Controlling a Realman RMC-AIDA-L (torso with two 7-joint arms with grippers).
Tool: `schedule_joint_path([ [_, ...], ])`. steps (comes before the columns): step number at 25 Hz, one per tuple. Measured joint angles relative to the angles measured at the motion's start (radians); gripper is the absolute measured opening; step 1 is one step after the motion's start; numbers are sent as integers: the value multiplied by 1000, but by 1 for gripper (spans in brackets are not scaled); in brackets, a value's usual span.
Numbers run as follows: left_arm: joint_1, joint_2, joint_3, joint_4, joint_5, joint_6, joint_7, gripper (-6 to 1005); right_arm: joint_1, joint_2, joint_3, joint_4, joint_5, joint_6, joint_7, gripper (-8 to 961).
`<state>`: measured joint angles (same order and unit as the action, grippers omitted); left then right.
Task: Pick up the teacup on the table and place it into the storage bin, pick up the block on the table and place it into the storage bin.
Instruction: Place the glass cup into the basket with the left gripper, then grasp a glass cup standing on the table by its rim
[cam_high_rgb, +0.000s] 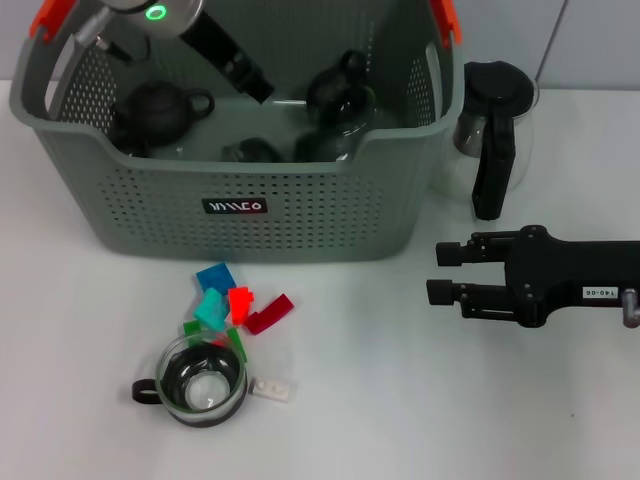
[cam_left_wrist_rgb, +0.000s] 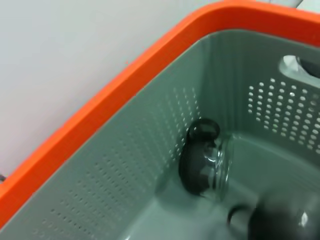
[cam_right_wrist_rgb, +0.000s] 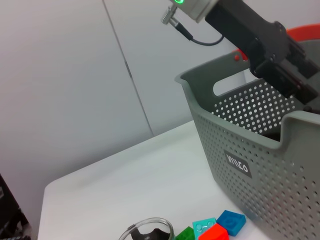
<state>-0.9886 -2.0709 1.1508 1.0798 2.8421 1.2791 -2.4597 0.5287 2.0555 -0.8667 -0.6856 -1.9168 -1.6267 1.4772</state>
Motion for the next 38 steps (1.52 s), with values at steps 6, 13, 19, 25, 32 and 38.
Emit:
schedule_joint_path([
  [6,3,-4,-28,10,-16,9,9,657,-1,0,0,0,-2,2,0,583],
  [13,0,21,-374,140,-266,227,6,655,1,0,0,-5,0,-4,3,583],
  [19,90,70,-611,261,-568,468,-11,646,2,-3,0,-2,1,-4,5,583],
  [25,278,133,-629,324,-800,552,-63,642,2,-4,0,0,1,-4,7,583],
  [32,390,210,-516,349,-770,777,-17,641,11,-6,0,-4,-2,-4,19,583],
  [38,505,180,-232,482,-679,786,48,641,12,-8,-1,-1,-3,-2,20,583],
])
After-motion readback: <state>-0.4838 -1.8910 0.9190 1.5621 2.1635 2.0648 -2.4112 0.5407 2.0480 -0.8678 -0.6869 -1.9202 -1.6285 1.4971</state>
